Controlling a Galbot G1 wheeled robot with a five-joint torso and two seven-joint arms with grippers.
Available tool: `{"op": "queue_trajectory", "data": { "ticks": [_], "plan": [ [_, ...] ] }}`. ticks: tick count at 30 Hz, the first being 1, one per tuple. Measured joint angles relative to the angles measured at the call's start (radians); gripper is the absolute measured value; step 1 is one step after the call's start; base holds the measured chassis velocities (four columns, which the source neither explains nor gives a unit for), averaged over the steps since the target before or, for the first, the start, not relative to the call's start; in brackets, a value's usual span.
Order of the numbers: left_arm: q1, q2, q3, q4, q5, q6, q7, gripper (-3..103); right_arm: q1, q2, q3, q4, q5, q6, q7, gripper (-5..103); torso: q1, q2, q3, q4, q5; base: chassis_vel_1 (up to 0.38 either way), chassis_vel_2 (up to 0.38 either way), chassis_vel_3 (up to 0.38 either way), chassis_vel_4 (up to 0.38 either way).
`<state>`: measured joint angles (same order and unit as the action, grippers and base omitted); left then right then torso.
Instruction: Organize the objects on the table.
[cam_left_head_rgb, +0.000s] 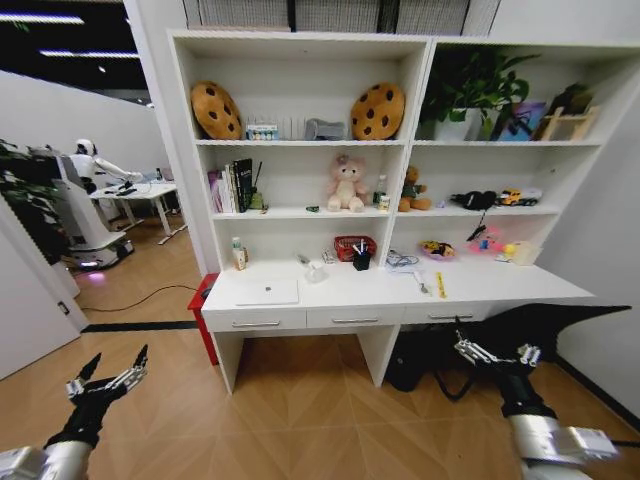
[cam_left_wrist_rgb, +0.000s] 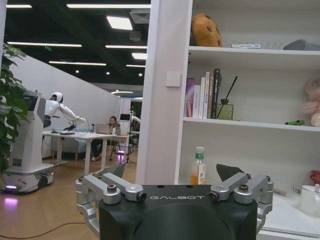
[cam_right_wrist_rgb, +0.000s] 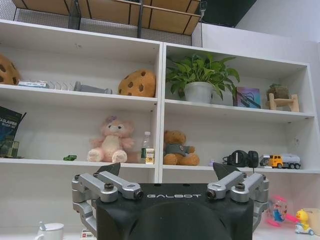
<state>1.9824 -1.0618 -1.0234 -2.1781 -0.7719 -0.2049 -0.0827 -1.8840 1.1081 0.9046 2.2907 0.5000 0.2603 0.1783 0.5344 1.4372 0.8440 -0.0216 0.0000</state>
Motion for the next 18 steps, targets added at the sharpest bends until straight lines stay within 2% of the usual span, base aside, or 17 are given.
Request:
{"op": "queue_trajectory", "data": {
  "ticks": [18],
  "plan": [
    [0.0, 0.0, 0.0, 0.0, 0.0, 0.0, 0.0, 100, 0.0, 0.0, 0.0, 0.0, 0.0, 0.0, 0.0, 100, 0.0, 0.0, 0.0, 0.0, -0.0001, 0.0, 0.0, 0.0, 0.0]
  ]
}}
